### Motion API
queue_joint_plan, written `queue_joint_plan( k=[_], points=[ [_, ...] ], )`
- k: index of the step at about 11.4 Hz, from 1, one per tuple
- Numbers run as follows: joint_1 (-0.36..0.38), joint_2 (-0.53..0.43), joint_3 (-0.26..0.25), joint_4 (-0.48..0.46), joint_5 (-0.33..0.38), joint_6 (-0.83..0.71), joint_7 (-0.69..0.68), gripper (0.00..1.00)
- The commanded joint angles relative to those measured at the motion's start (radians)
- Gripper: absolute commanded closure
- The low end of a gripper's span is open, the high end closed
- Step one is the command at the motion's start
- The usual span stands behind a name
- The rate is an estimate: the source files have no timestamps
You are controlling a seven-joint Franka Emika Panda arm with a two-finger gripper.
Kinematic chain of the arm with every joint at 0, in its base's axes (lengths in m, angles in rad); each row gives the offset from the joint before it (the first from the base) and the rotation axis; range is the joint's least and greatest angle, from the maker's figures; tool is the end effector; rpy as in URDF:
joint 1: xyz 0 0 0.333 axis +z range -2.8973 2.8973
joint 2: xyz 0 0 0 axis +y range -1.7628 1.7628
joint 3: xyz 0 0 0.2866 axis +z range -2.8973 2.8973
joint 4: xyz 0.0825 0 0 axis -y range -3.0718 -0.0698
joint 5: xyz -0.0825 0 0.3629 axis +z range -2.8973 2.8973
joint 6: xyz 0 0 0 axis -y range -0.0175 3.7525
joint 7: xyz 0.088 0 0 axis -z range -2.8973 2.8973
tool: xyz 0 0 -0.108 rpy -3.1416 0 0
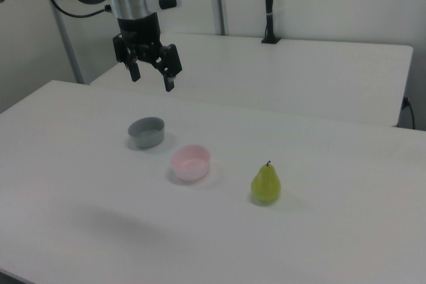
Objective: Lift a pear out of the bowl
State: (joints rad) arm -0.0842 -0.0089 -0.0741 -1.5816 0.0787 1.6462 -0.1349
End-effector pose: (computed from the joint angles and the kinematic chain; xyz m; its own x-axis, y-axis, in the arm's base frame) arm 0.5332 -0.0772 0.6012 0.9961 -0.0292 0.0832 -0.0235 -0.9974 -0.0687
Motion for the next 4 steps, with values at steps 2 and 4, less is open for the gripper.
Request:
queue_joint_plan(
  k=[2, 4],
  points=[
    [0.008, -0.013, 0.004, -0.018, -0.017, 0.029, -0.011, 0.0],
    [0.008, -0.013, 0.005, -0.018, -0.019, 0.029, -0.012, 0.0]
  ],
)
